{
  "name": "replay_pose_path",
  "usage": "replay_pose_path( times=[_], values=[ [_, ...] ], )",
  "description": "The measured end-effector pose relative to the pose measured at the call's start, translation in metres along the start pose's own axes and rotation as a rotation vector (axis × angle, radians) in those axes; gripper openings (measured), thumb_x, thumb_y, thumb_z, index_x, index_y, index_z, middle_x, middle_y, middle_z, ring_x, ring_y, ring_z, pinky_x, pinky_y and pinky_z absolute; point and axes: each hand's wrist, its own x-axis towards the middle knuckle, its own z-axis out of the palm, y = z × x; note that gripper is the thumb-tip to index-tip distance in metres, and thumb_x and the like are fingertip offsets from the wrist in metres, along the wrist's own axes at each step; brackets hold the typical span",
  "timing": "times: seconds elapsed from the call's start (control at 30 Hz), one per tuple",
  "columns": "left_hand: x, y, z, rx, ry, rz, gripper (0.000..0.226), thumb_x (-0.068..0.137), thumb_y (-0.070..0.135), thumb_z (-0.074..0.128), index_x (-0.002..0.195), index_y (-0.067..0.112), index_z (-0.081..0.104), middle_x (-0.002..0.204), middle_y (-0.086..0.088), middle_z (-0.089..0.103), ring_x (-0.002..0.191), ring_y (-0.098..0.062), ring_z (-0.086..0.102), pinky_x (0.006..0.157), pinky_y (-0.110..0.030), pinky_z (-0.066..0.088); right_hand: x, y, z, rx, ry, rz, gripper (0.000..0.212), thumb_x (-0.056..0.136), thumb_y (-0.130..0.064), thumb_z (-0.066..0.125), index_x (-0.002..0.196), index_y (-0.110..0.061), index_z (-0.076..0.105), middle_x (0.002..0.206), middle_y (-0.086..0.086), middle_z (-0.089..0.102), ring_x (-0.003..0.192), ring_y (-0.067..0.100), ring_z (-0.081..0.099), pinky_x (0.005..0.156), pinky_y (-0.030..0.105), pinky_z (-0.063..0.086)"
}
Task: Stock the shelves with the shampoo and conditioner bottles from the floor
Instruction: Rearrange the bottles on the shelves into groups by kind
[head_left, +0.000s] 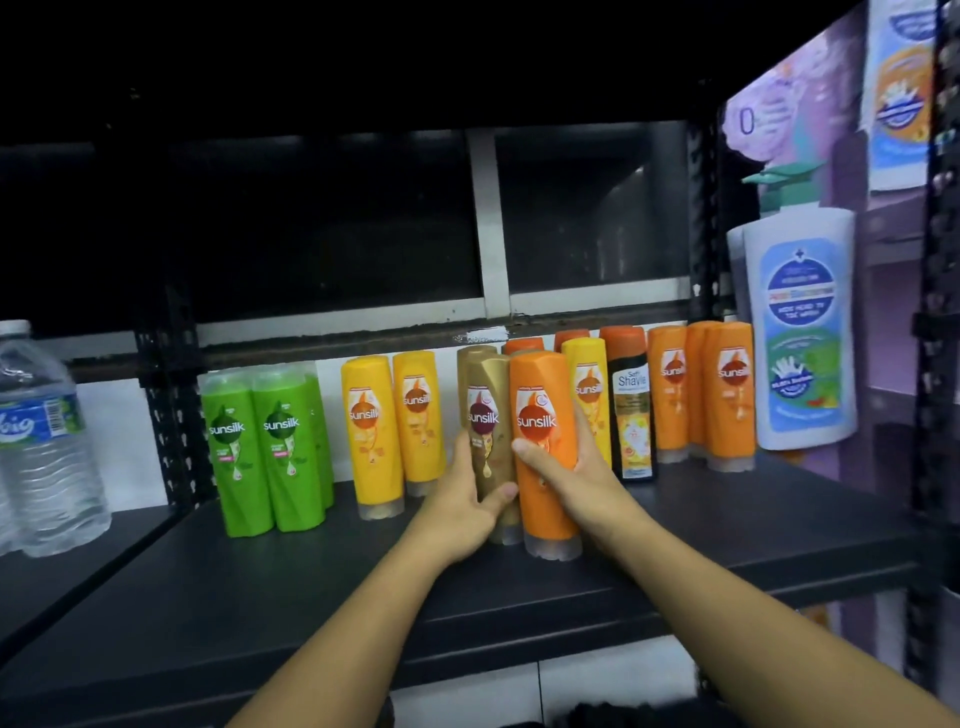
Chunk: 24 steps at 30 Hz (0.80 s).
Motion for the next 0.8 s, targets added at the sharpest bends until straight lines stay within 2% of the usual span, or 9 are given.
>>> replay_pose_path(
  times=[0.1,0.23,0.33,0.43,0.5,0.57,0.63,0.73,0.8],
  values=[
    [0.007,0.002,0.019,0.005,0.047,-0.001,0.078,0.097,0.031,0.068,0.156,0.037,0.018,0.147,0.016,0.048,0.137,-0.008,0.047,0.111,-0.031,0.038,0.003,0.002,-0.012,-0.022,0.038,0.017,0.087,0.084,-0.045,0.077,0.152,-0.048,0.022,0.131,-0.017,0.058,0.113,0.002,0.063,0.081,0.02,0.053],
    [0.009,-0.002,0.029,0.02,0.095,-0.004,0.081,0.096,0.034,0.069,0.157,0.038,0.016,0.153,0.01,0.048,0.138,-0.013,0.048,0.114,-0.04,0.043,0.007,0.007,-0.018,-0.06,0.046,0.026,0.088,0.085,-0.046,0.076,0.154,-0.046,0.02,0.132,-0.016,0.057,0.109,-0.003,0.063,0.079,0.018,0.052],
    [0.006,-0.006,0.03,0.082,0.032,-0.029,0.09,0.095,0.032,0.07,0.159,0.038,0.006,0.155,0.008,0.046,0.138,-0.015,0.048,0.111,-0.035,0.042,0.006,0.011,-0.021,-0.115,0.044,0.024,0.091,0.083,-0.045,0.078,0.153,-0.049,0.019,0.13,-0.021,0.055,0.108,-0.007,0.061,0.077,0.015,0.052],
    [0.005,-0.007,0.033,0.184,-0.024,-0.079,0.094,0.096,0.039,0.068,0.159,0.037,-0.001,0.154,0.005,0.047,0.134,-0.02,0.052,0.109,-0.04,0.047,0.003,0.017,-0.026,-0.202,0.018,0.033,0.095,0.079,-0.048,0.082,0.152,-0.05,0.02,0.131,-0.024,0.054,0.114,-0.001,0.059,0.083,0.018,0.052],
    [0.006,-0.008,0.033,0.232,-0.025,-0.111,0.093,0.096,0.044,0.067,0.159,0.035,0.0,0.151,0.003,0.051,0.13,-0.021,0.055,0.107,-0.041,0.049,0.003,0.02,-0.03,-0.267,-0.007,0.041,0.098,0.076,-0.052,0.084,0.151,-0.048,0.02,0.131,-0.024,0.053,0.117,0.002,0.058,0.092,0.024,0.052],
    [0.006,-0.009,0.033,0.291,-0.029,-0.141,0.092,0.095,0.048,0.066,0.159,0.033,0.001,0.146,0.0,0.056,0.126,-0.023,0.058,0.104,-0.042,0.051,0.001,0.02,-0.034,-0.327,-0.032,0.054,0.102,0.074,-0.052,0.085,0.152,-0.045,0.02,0.129,-0.026,0.052,0.116,0.0,0.056,0.094,0.024,0.05],
    [0.006,-0.008,0.033,0.351,-0.028,-0.173,0.089,0.094,0.054,0.063,0.158,0.032,0.005,0.141,-0.001,0.059,0.122,-0.024,0.06,0.101,-0.044,0.053,-0.001,0.019,-0.036,-0.378,-0.054,0.073,0.104,0.073,-0.049,0.087,0.151,-0.042,0.018,0.125,-0.027,0.05,0.113,0.001,0.056,0.088,0.019,0.047],
    [0.004,-0.006,0.034,0.451,-0.027,-0.208,0.082,0.093,0.062,0.058,0.155,0.03,0.013,0.131,-0.003,0.063,0.114,-0.026,0.063,0.094,-0.046,0.056,-0.006,0.018,-0.04,-0.439,-0.077,0.115,0.107,0.071,-0.049,0.087,0.152,-0.039,0.017,0.125,-0.019,0.052,0.114,0.008,0.056,0.077,0.014,0.047],
    [0.003,-0.004,0.033,0.538,-0.037,-0.221,0.078,0.093,0.064,0.055,0.153,0.028,0.022,0.128,-0.003,0.065,0.112,-0.026,0.064,0.091,-0.045,0.057,-0.008,0.015,-0.042,-0.507,-0.083,0.12,0.108,0.072,-0.051,0.086,0.153,-0.037,0.016,0.135,-0.012,0.051,0.121,0.013,0.055,0.087,0.02,0.048]
  ],
)
